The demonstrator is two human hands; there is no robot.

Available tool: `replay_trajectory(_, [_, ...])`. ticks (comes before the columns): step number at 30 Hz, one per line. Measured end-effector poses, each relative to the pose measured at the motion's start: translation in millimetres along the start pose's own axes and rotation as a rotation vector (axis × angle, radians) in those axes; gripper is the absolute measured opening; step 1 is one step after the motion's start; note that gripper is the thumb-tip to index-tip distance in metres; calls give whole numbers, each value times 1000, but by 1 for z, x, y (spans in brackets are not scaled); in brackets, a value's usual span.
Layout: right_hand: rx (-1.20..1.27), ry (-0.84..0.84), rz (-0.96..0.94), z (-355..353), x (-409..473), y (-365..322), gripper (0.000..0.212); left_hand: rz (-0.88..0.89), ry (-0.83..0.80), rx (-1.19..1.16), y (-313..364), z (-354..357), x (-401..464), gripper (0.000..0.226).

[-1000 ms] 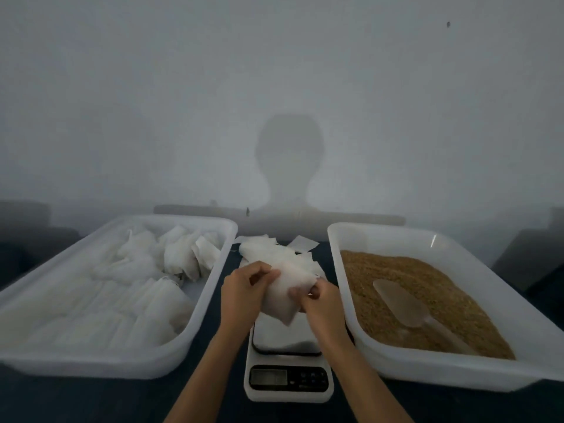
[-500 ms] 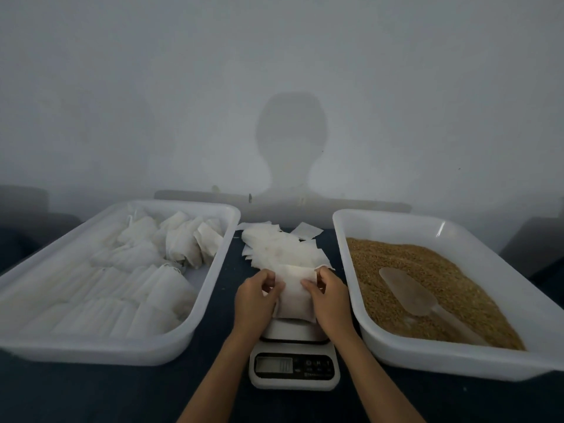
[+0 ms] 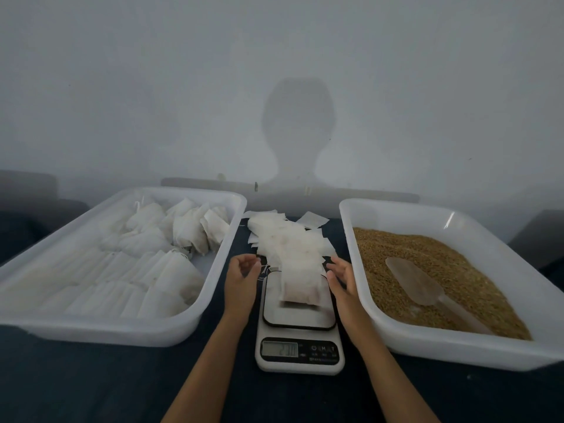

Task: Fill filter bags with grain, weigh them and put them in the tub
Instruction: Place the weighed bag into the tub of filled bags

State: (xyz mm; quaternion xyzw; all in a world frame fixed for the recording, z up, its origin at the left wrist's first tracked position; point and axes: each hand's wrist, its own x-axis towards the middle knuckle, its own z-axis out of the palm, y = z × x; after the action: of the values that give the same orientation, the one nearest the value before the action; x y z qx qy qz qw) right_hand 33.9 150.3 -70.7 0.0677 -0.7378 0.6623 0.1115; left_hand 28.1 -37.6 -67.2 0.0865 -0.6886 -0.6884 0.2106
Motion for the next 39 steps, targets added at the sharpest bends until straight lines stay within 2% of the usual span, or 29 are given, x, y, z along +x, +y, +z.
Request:
replay_trajectory(14, [53,-6,-31,0,0,4,32,6,-22,24,-2,0,0,15])
replay_trajectory(17, [-8,-43,-51,-1,-1,3,31,16,-90,59,-4,3,0,15])
replay_trajectory(20, [-80,-103,-91,0,-2,-1,28,-2,-224,123,-3,10,-2,12])
replay_trajectory(23, [-160,-119,-120,1,0,-5,29,-39,-334,301,-1,16,-5,34])
replay_trajectory(27, [-210,-132,-117,4,2,-8,26,17,-363,524,9,22,-6,69])
replay_trajectory(31, [-134,-142,-201,13,-2,-30,30,35,-384,476,25,23,-7,82])
replay_trajectory(33, [-85,-158,-250,20,-4,-46,33,127,-357,512,38,20,-11,74])
replay_trajectory(37, [-45,-185,-399,39,0,-82,41,501,-127,691,76,4,-18,36])
replay_trajectory(39, [-22,-218,-415,54,5,-99,44,579,-31,818,99,-7,-14,34])
